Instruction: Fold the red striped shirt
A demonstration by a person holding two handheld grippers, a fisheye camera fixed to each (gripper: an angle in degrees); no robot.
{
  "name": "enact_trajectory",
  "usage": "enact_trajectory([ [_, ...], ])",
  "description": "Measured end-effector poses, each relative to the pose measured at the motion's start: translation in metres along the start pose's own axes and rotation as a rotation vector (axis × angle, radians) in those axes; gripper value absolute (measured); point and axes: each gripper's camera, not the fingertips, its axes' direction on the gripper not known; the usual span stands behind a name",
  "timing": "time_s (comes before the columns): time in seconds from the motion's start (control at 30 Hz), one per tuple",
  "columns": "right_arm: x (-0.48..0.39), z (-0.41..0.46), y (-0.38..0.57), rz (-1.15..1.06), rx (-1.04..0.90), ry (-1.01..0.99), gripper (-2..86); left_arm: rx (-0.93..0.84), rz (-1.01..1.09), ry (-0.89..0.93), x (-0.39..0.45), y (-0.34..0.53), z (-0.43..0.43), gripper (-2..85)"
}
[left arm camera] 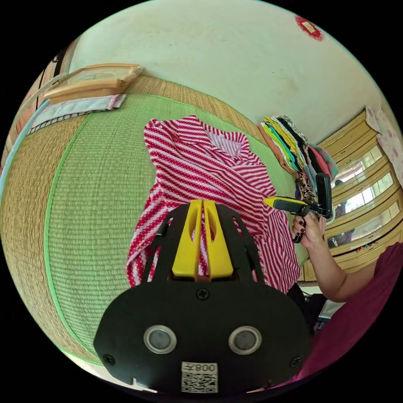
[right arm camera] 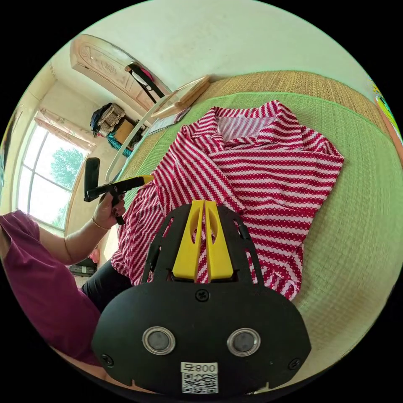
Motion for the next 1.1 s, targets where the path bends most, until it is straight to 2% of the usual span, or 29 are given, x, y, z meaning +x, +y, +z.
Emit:
enact_trajectory([
  [0.03,0.001,0.005,-0.002,0.003,-0.019,0.003,0.1,-0.032,-0.017,-0.055,-0.011,-0.004,0.005,0.1],
  [0.07,0.004,0.012,-0.006,0.014,-0.053,-0.010,0.1,-0.036,-0.025,-0.030,-0.021,-0.006,0.006,0.1],
  [0.3,-0.010,-0.004,-0.062,-0.057,0.058,-0.069,0.1,-0.018,-0.007,-0.129,-0.035,-0.022,-0.013,0.1],
  [0.43,-0.033,0.016,-0.124,-0.144,0.053,-0.081,0.1,0.018,-0.033,-0.055,-0.043,-0.036,-0.027,0.1],
  [0.53,-0.052,0.046,-0.178,-0.205,0.019,-0.090,0.1,0.044,-0.015,-0.014,-0.040,-0.045,-0.035,0.1],
  [0.63,-0.063,0.083,-0.224,-0.212,-0.047,-0.025,0.1,-0.018,-0.003,-0.075,-0.045,-0.054,-0.023,0.1],
  [0.7,-0.065,0.113,-0.250,-0.191,-0.118,0.013,0.1,0.004,-0.009,-0.059,-0.052,-0.057,-0.026,0.1],
  [0.97,-0.063,0.121,-0.277,-0.120,-0.104,-0.038,0.3,0.005,-0.026,-0.044,-0.062,-0.085,-0.035,0.2],
  [1.1,-0.063,0.087,-0.258,-0.135,-0.051,-0.011,0.8,0.050,-0.042,0.007,-0.062,-0.094,-0.046,0.8],
])
